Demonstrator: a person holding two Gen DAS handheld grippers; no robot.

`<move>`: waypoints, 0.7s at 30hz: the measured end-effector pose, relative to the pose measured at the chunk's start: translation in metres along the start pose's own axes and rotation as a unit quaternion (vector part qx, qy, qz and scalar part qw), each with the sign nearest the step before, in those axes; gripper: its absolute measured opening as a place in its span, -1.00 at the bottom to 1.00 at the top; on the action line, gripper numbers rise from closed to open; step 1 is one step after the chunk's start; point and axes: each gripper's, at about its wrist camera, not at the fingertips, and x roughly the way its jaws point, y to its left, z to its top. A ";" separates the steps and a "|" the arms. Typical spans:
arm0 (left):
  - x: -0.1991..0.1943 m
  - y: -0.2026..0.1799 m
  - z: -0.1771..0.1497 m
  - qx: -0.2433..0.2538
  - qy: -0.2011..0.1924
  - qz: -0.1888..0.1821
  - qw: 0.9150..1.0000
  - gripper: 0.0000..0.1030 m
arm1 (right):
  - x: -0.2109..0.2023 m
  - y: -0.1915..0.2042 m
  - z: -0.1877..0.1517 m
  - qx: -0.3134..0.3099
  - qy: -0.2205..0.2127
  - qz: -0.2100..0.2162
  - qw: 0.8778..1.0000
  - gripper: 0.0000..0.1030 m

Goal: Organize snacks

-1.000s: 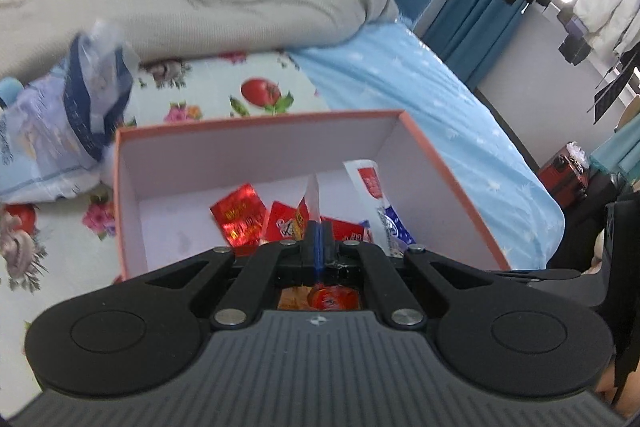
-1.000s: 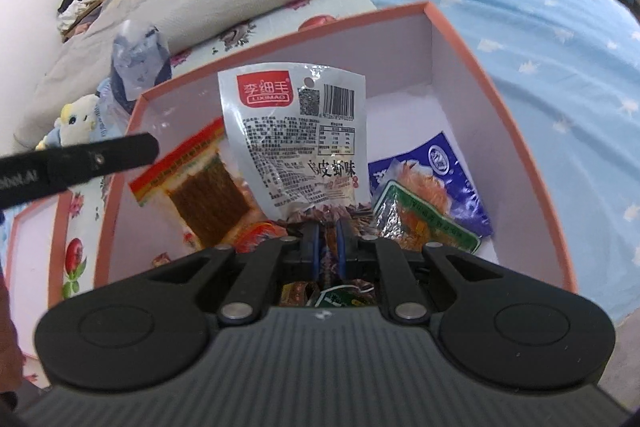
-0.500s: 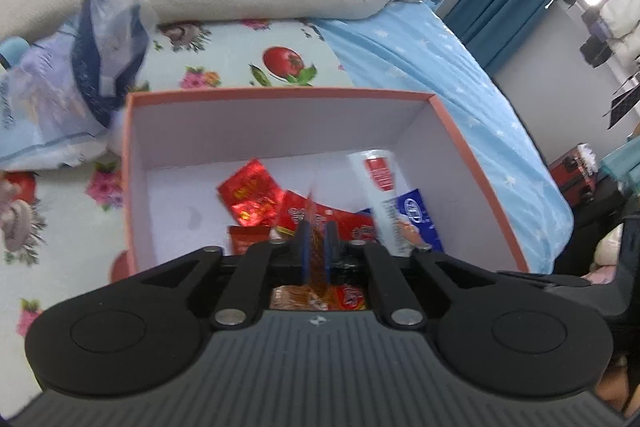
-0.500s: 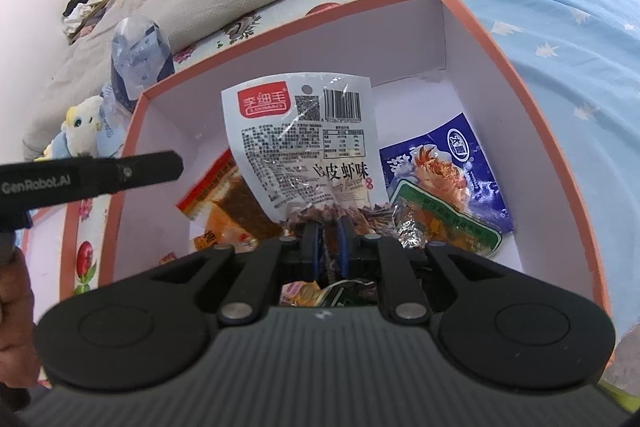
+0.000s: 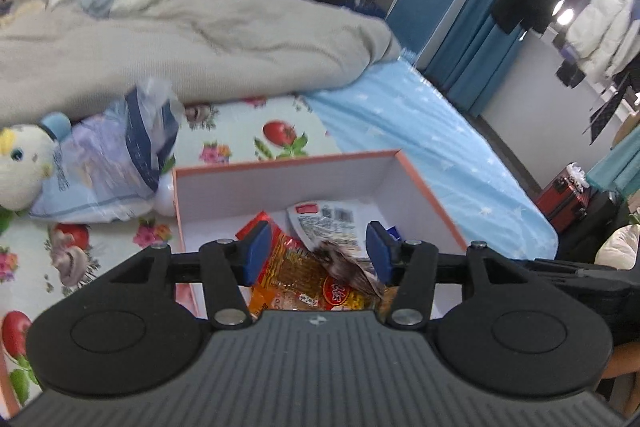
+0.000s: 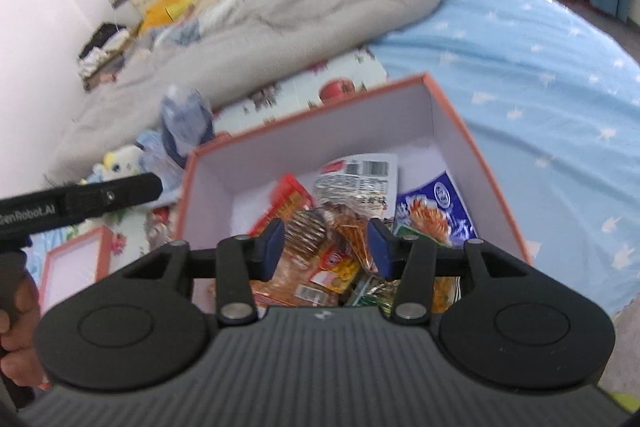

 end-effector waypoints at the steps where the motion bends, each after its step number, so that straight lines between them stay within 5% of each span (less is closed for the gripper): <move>1: -0.010 -0.003 0.000 0.003 -0.008 -0.002 1.000 0.13 | -0.007 0.003 0.000 -0.001 -0.008 0.000 1.000 -0.05; 11: -0.107 -0.033 -0.010 0.048 -0.085 -0.007 0.995 0.13 | -0.090 0.029 -0.014 -0.008 -0.089 0.010 0.996 -0.05; 21: -0.170 -0.039 -0.057 0.053 -0.116 -0.006 0.992 0.13 | -0.134 0.041 -0.052 -0.006 -0.127 0.012 0.992 -0.05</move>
